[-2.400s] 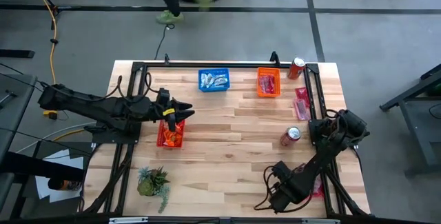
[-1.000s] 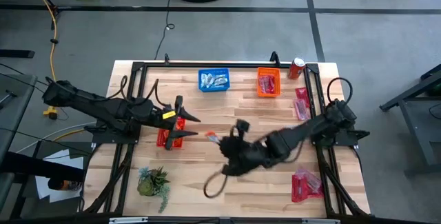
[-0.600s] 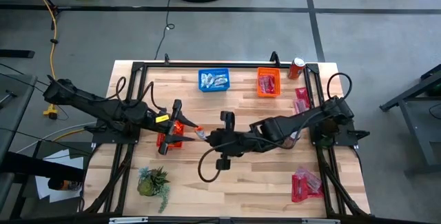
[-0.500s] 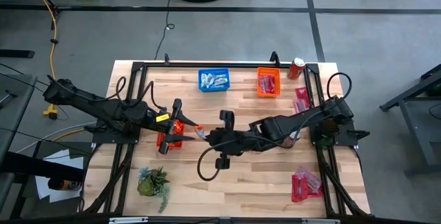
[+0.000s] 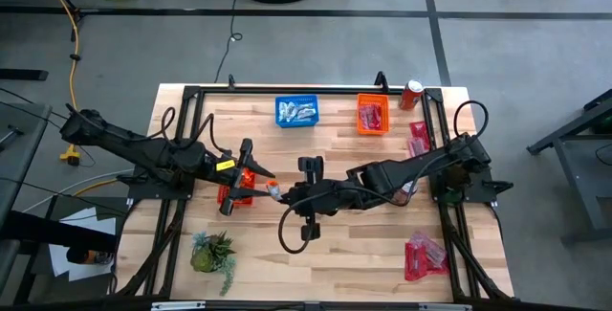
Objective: Sort candy
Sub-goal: Put the orange candy pack into the red basket
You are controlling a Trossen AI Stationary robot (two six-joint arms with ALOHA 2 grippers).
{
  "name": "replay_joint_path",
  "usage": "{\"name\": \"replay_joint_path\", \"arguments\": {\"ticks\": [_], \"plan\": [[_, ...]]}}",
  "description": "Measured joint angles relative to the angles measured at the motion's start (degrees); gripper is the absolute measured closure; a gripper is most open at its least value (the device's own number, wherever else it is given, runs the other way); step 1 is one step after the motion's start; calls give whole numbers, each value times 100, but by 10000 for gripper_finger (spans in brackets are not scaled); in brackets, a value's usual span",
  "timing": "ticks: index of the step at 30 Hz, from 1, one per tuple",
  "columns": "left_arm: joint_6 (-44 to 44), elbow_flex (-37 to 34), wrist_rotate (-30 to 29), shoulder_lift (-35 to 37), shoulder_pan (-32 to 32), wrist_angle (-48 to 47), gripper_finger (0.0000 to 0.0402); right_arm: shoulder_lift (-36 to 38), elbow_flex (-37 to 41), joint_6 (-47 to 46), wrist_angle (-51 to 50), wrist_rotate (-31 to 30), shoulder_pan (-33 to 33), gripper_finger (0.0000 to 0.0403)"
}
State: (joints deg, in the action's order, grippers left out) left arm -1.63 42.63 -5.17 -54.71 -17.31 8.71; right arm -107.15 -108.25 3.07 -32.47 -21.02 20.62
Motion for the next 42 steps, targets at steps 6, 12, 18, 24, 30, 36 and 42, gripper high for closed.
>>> {"name": "replay_joint_path", "arguments": {"ticks": [6, 12, 18, 24, 30, 36, 42], "plan": [[67, 0, 0, -76, 1, 30, 214, 0, 0, 141, -37, 99, 2, 403], [430, -2, 129, -84, 3, 11, 229, 0, 0, 184, -88, 111, -37, 403], [444, -4, 138, -82, 3, 7, 356, 0, 0, 152, -72, 111, -37, 402], [357, -4, 10, 59, 5, -315, 396, 35, 0, -628, -189, -254, -36, 379], [777, -11, -674, 832, 197, -2065, 401, 354, -9, -1463, -1346, -932, -28, 282], [2958, -4, -1561, 1643, 567, -4755, 401, 551, -9, -2754, -3154, -903, -28, 197], [4658, -265, -1457, 1806, 607, -6533, 401, 544, 403, -3332, -4148, -907, 126, 175]]}}
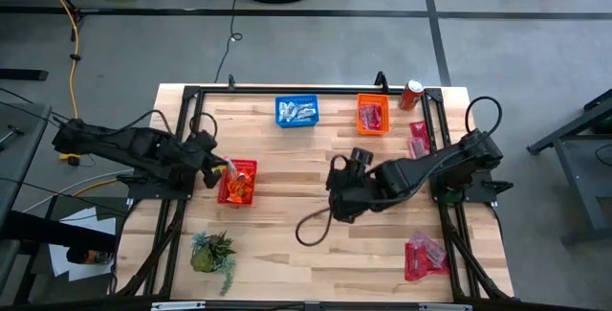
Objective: Sort candy
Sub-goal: Put the orange candy pack into the red basket, then put the red candy pack into the orange basket
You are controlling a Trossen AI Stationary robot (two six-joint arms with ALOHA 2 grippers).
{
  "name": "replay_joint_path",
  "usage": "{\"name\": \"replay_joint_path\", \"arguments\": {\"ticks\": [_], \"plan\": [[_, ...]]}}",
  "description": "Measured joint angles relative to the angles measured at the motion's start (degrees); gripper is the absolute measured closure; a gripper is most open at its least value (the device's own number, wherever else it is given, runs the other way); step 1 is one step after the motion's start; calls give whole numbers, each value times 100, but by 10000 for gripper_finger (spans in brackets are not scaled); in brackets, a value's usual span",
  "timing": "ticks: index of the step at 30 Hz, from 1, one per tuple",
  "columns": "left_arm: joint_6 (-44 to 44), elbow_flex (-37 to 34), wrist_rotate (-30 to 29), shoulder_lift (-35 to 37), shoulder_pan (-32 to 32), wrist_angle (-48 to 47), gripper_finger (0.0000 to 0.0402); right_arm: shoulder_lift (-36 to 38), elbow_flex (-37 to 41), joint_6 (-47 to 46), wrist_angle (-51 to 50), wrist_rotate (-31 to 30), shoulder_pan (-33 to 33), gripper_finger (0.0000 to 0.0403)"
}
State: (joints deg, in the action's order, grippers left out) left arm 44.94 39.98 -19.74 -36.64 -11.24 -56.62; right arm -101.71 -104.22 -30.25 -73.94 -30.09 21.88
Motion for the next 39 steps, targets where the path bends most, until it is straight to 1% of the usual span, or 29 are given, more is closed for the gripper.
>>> {"name": "replay_joint_path", "arguments": {"ticks": [3, 8, 11, 14, 16, 18, 21, 25, 27, 30, 32, 35, 39], "plan": [[410, -344, 164, -22, 2, 71, 401, 5, 360, -191, -49, 10, 114, 174], [738, -911, 459, -154, 59, 561, 401, 134, 888, -646, -26, 217, 233, 174], [679, -1194, 1083, -263, 199, 1119, 401, 397, 1215, -952, 2, 339, 325, 174], [686, -1291, 1706, -433, 352, 1234, 401, 771, 1607, -1421, 91, 428, 417, 174], [565, -1289, 1996, -515, 399, 1266, 401, 1073, 1872, -1822, 220, 448, 485, 174], [264, -1289, 2256, -569, 432, 1404, 401, 1341, 2093, -2184, 311, 436, 534, 174], [-68, -1286, 2400, -640, 510, 1641, 391, 1657, 2361, -2601, 440, 417, 586, 174], [-504, -1284, 2647, -691, 673, 1646, 348, 1898, 2483, -2962, 512, 416, 556, 174], [-673, -1277, 2828, -684, 765, 1615, 317, 1936, 2485, -3060, 511, 415, 489, 174], [-938, -1047, 2872, -678, 906, 1325, 265, 1965, 2485, -3139, 521, 413, 346, 174], [-1148, -774, 2800, -669, 1012, 1111, 232, 1963, 2485, -3137, 522, 440, 229, 174], [-1510, -288, 2534, -661, 1203, 752, 186, 1963, 2486, -3202, 475, 500, -6, 174], [-2000, 324, 2055, -654, 1480, 551, 146, 1963, 2485, -3692, 185, 617, -417, 174]]}}
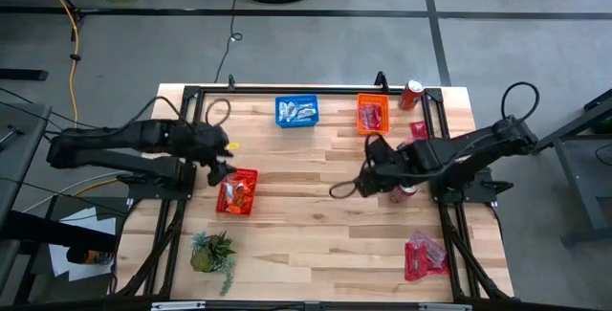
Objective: Sort candy
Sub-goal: Put the red candy pack into the orange basket
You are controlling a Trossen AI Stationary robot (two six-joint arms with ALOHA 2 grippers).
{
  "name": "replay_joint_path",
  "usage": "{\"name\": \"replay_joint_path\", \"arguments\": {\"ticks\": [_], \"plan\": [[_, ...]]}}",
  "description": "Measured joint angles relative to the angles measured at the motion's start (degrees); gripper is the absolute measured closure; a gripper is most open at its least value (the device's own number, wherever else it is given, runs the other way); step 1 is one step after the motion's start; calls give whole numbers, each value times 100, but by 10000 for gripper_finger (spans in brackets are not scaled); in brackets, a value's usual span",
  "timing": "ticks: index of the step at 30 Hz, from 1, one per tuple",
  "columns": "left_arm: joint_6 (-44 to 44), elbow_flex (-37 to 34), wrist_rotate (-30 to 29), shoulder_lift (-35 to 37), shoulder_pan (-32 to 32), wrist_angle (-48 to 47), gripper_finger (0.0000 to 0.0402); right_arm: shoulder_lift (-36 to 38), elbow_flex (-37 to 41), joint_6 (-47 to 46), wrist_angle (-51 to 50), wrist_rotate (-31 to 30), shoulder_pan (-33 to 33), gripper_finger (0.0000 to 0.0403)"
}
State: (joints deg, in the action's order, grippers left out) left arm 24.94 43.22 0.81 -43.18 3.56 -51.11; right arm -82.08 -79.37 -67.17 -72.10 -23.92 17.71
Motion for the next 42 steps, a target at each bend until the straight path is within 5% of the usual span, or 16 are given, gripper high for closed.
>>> {"name": "replay_joint_path", "arguments": {"ticks": [5, 15, 22, 31, 36, 42], "plan": [[-411, 357, -521, 4, 374, 52, 132, 0, 1, 5, -292, 174, -404, 174], [-809, 348, -401, -52, 1172, 860, 131, 107, 722, -404, -1135, 357, -1474, 174], [-822, 348, -259, -105, 1738, 2569, 131, 702, 2715, -152, -120, 1333, -2978, 174], [-613, 348, -255, -922, 2129, 4709, 131, 667, 3799, 1405, 881, 823, -4785, 174], [-351, 344, -244, -1358, 2260, 5409, 131, 667, 4095, 1975, 1524, 1049, -5260, 174], [-102, 344, -249, -1462, 2367, 6027, 131, 667, 4100, 2117, 1562, 635, -5348, 174]]}}
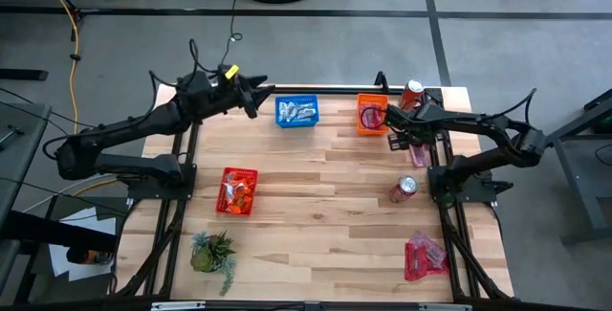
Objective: Sort candy
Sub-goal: Put the red candy pack into the orange basket
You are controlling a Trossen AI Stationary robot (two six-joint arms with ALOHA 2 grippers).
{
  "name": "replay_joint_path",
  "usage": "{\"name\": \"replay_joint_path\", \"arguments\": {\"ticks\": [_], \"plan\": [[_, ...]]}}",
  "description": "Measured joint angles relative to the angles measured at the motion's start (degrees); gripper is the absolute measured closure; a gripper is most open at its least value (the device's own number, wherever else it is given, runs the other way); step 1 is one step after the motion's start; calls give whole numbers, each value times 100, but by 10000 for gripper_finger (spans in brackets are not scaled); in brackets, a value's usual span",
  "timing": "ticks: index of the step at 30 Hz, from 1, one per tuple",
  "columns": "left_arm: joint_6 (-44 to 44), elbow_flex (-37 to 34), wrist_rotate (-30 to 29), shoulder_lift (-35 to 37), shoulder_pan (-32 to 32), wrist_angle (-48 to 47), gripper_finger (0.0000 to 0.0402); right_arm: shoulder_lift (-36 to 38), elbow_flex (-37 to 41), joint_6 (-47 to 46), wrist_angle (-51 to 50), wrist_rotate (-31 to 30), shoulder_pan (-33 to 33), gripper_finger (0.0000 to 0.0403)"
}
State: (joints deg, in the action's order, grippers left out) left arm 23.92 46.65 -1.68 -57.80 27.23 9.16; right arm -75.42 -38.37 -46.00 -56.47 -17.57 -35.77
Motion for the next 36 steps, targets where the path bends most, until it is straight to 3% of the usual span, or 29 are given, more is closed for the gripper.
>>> {"name": "replay_joint_path", "arguments": {"ticks": [9, 19, 24, 27, 32, 36], "plan": [[-5, 4, 23, 39, 255, 307, 131, -104, 0, -201, 200, -364, -2, 206], [-22, 2, 1002, 59, 739, 281, 131, -1142, -8, -631, 358, -93, 2, 222], [-364, 3, 1079, 204, 964, 326, 131, -1447, -34, -455, 385, -27, 9, 231], [-414, 2, 1159, 359, 1135, 511, 131, -1497, -37, -317, 377, 25, 51, 266], [-615, 4, 1332, 684, 1460, 586, 131, -1341, -86, -277, -76, 186, 327, 381], [-869, 5, 1340, 815, 1530, 408, 131, -796, -501, -292, -726, 190, 686, 378]]}}
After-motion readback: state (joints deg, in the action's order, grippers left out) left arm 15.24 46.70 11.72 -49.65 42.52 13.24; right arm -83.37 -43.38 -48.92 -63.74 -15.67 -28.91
